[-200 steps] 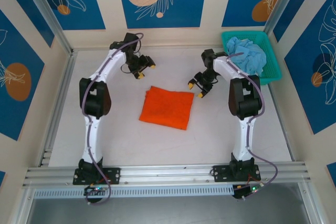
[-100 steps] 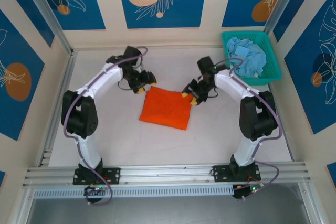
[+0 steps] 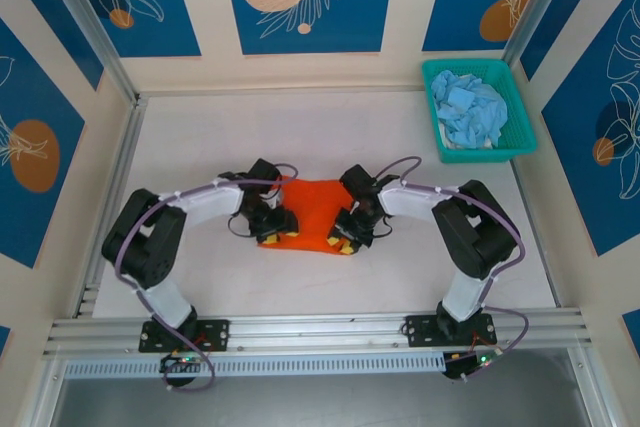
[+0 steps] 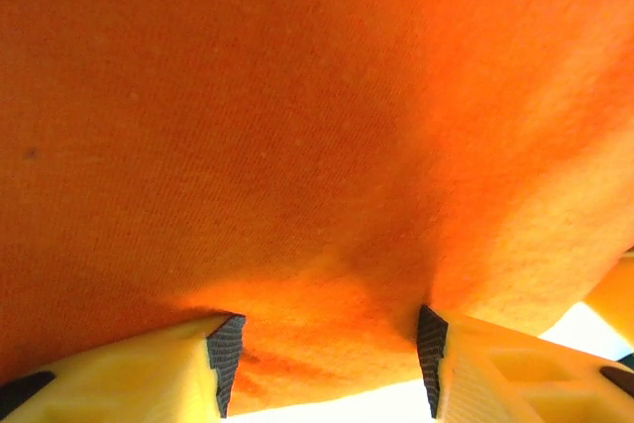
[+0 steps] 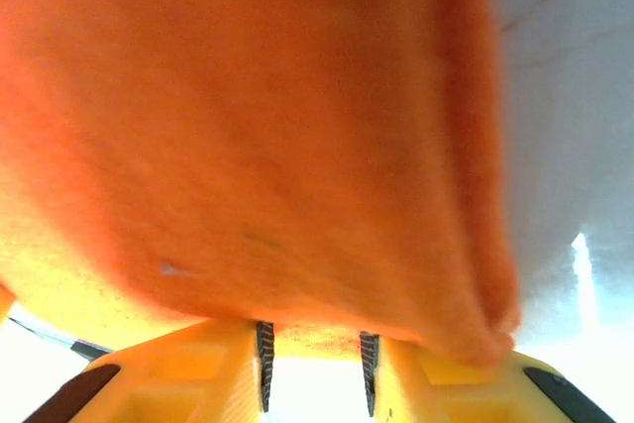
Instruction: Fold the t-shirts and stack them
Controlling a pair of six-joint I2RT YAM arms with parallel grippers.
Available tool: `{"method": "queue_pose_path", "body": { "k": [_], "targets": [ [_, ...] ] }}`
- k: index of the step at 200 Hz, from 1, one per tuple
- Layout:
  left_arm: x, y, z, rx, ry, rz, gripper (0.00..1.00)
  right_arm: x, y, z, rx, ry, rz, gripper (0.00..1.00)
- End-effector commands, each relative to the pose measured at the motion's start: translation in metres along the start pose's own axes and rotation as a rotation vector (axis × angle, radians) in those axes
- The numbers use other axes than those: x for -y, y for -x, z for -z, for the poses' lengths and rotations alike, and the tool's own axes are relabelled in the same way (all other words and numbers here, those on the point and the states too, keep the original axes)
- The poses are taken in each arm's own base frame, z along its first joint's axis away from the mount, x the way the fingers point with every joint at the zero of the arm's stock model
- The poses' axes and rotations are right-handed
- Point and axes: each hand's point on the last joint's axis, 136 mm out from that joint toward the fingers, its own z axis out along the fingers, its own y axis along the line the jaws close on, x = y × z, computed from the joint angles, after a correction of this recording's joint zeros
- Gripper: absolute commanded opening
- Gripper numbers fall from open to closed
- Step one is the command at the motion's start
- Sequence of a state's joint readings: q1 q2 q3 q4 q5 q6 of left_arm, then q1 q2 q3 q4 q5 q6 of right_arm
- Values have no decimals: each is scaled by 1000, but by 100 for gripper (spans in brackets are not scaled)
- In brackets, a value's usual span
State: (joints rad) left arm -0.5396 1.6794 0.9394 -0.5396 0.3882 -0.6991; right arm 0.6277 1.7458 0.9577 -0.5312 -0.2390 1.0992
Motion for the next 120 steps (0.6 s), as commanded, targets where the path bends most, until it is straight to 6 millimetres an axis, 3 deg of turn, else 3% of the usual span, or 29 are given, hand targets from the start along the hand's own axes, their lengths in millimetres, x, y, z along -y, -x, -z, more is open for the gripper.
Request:
{"method": "queue_pose_path", "body": {
  "k": [1, 23, 49, 65, 74, 90, 120],
  "targets": [
    [-41, -15, 1, 41, 117, 19, 54, 30, -4, -7, 58, -132, 50, 35],
    [-44, -20, 23, 103, 135, 11, 58, 31, -12, 4, 101, -158, 129, 42],
    [-32, -9, 74, 211, 141, 2, 67, 6, -16, 37, 170, -48, 187, 47],
    [-16, 5, 101, 267, 115, -20, 68, -16, -8, 63, 220, 42, 190, 45],
    [-3, 16, 112, 288, 89, -37, 65, -26, 2, 75, 239, 85, 170, 38],
    [18, 39, 118, 293, 63, -69, 59, -38, 28, 90, 248, 136, 101, 23],
    [44, 92, 101, 246, 44, -135, 58, -62, 74, 92, 204, 160, 61, 15]
  ]
}}
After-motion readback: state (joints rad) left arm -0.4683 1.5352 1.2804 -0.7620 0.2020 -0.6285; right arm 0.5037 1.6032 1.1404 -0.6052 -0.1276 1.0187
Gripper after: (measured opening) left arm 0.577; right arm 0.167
